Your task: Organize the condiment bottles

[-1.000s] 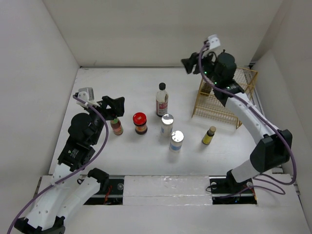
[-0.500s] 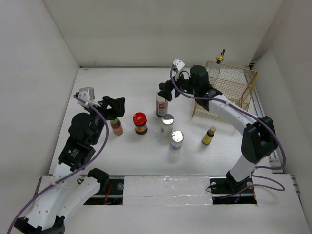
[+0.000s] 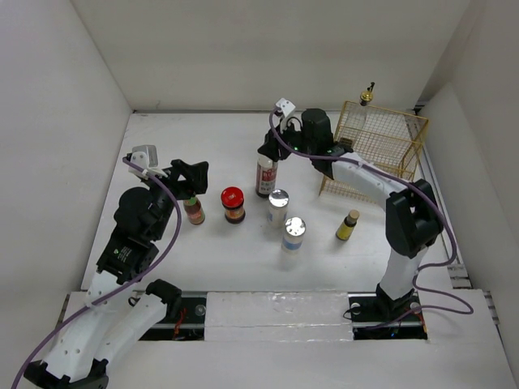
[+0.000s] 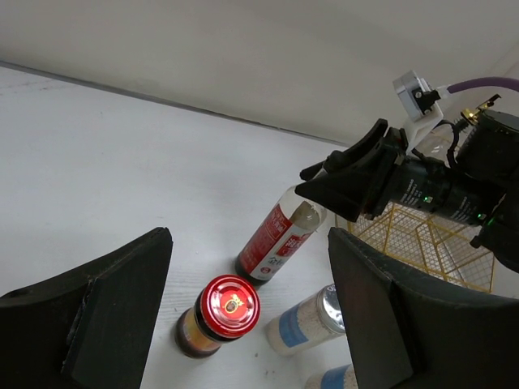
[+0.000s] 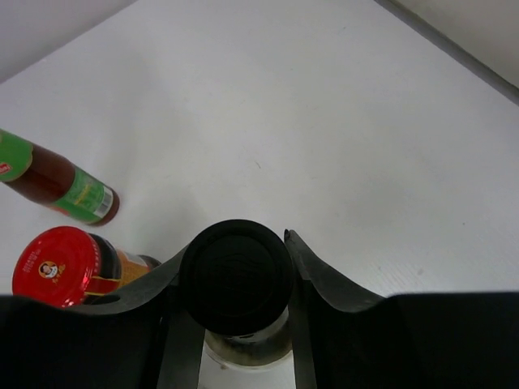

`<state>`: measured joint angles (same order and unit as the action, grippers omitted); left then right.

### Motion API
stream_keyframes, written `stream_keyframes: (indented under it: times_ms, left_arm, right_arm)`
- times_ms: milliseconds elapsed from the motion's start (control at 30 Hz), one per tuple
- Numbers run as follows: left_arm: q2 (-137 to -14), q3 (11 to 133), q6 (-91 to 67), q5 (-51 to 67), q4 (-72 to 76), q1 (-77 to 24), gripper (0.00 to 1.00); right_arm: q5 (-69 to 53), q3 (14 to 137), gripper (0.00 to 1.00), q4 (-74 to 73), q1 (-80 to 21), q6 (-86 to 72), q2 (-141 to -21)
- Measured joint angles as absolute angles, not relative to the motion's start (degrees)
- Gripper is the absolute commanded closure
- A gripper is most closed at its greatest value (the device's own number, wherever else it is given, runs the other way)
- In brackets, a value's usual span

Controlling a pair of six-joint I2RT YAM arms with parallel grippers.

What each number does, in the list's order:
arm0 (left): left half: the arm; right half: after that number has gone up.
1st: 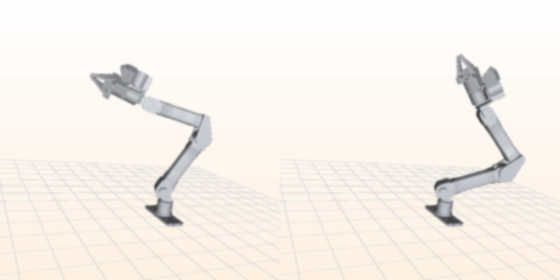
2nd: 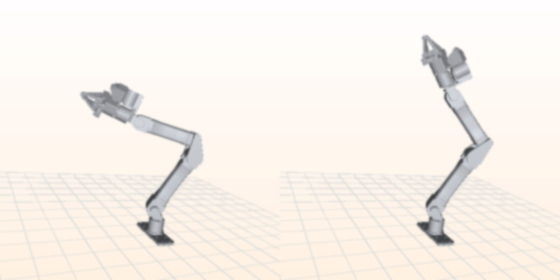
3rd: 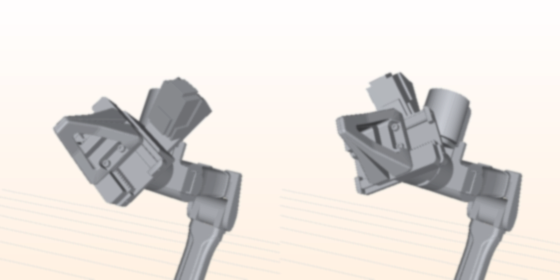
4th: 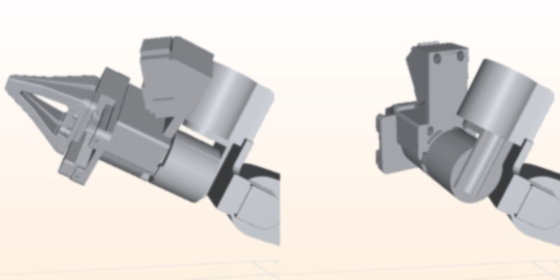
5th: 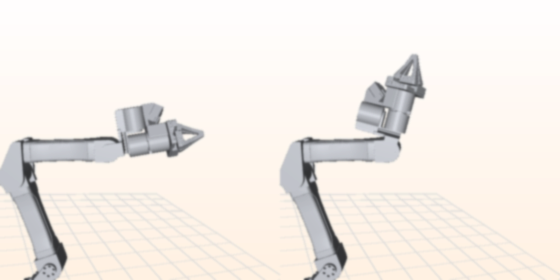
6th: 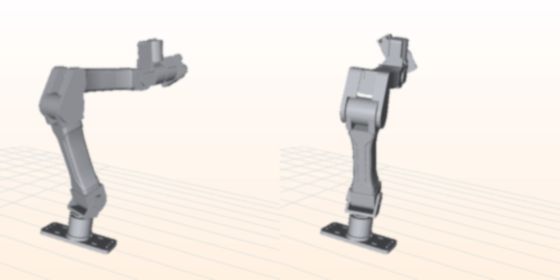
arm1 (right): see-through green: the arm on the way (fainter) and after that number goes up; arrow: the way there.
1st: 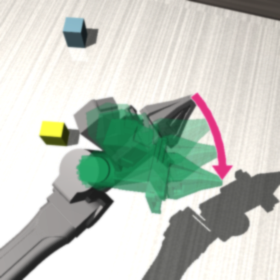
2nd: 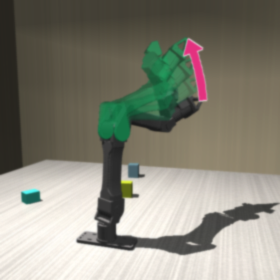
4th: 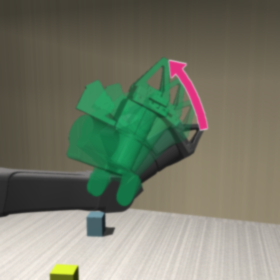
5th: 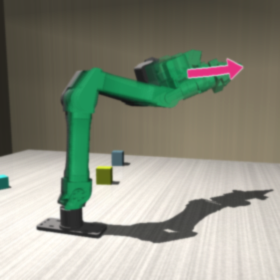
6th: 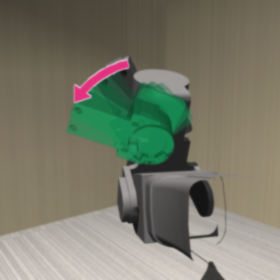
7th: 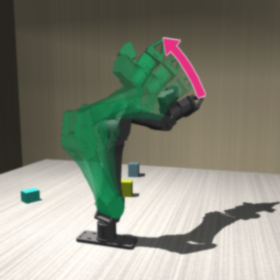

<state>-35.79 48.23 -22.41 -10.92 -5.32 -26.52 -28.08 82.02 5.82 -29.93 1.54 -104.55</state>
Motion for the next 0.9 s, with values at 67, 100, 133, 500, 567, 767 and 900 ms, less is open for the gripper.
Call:
stream_keyframes:
  times_ms: [67, 100, 133, 500, 567, 767, 900]
  left_arm:
    - [-35.79, 48.23, -22.41, -10.92, -5.34, -26.52, 0.26]
    - [-35.79, 48.23, -22.41, -10.92, -5.34, -26.52, 0.26]
    - [-35.79, 48.21, -22.41, -10.92, -5.34, -26.52, 0.26]
    - [-34.57, 48.23, -22.41, -10.92, -5.32, -26.52, 0.26]
    - [-34.28, 48.21, -22.41, -10.92, -5.3, -26.52, 0.26]
    - [-34.06, 48.23, -22.41, -10.59, -5.3, -26.52, 0.26]
    - [-34.17, 48.23, -22.44, -10.48, -5.3, -26.52, 0.26]
  right_arm:
    - [-27.09, 81.69, 0.87, 6.35, -30.09, -0.19, -103.96]
    - [-26.44, 81.56, 0.88, 6.66, -30.09, -0.95, -103.44]
    - [-25.63, 81.54, 0.88, 6.9, -30.11, -1.76, -102.56]
    - [-9.3, 75.83, 0.91, 13.96, -28.69, -6.2, -74.56]
    - [-5.37, 75.72, 0.91, 14.0, -26.87, -6.92, -69.95]
    - [2.92, 75.09, 0.91, 10.37, -15.64, -7.77, -62.83]
    - [5.54, 75.77, 0.93, 5.54, -8.54, -7.7, -64.86]
